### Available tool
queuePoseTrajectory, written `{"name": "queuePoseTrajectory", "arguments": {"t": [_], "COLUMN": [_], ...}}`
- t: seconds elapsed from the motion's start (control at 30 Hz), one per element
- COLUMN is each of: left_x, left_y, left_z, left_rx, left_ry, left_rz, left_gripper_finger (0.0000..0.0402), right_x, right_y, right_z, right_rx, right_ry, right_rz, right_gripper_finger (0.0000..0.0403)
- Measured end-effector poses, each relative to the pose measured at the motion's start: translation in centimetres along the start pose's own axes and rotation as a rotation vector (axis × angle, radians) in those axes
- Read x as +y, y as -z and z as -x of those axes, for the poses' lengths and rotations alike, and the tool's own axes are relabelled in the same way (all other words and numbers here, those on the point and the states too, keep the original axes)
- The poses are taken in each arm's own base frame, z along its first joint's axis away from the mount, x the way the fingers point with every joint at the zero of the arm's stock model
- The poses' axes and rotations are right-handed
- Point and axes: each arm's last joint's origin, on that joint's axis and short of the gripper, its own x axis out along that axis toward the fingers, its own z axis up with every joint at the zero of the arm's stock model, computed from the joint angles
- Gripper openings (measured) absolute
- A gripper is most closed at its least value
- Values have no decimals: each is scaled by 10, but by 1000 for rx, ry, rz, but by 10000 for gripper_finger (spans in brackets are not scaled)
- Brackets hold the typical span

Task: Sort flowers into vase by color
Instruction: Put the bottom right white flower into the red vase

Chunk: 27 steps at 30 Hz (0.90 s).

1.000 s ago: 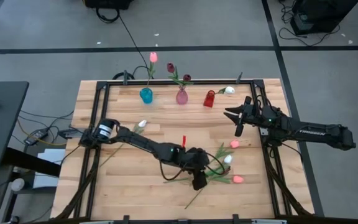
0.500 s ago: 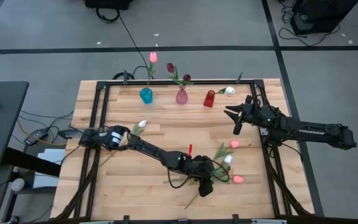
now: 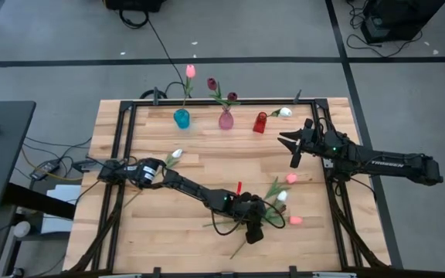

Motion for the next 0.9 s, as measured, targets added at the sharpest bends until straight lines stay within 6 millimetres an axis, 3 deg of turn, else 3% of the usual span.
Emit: {"name": "queuePoseTrajectory", "arguments": {"t": [0.23, 0.43, 0.67, 0.9], "left_x": [3, 12, 8, 10], "left_y": [-1, -11, -34, -40], "left_z": [0, 9, 37, 60], "left_rx": [-7, -8, -72, -69], "left_ry": [-22, -68, -75, -197], "left_rz": [-78, -102, -180, -259], "left_gripper_finger": [16, 12, 11, 11], "right_x": [0, 1, 2, 2], "right_y": [0, 0, 1, 1], "right_z": [0, 0, 0, 0], "right_rx": [0, 5, 12, 16], "right_ry": [0, -29, -53, -54], "right_rz": [0, -3, -3, -8], "right_gripper_finger": [110, 110, 110, 110]}}
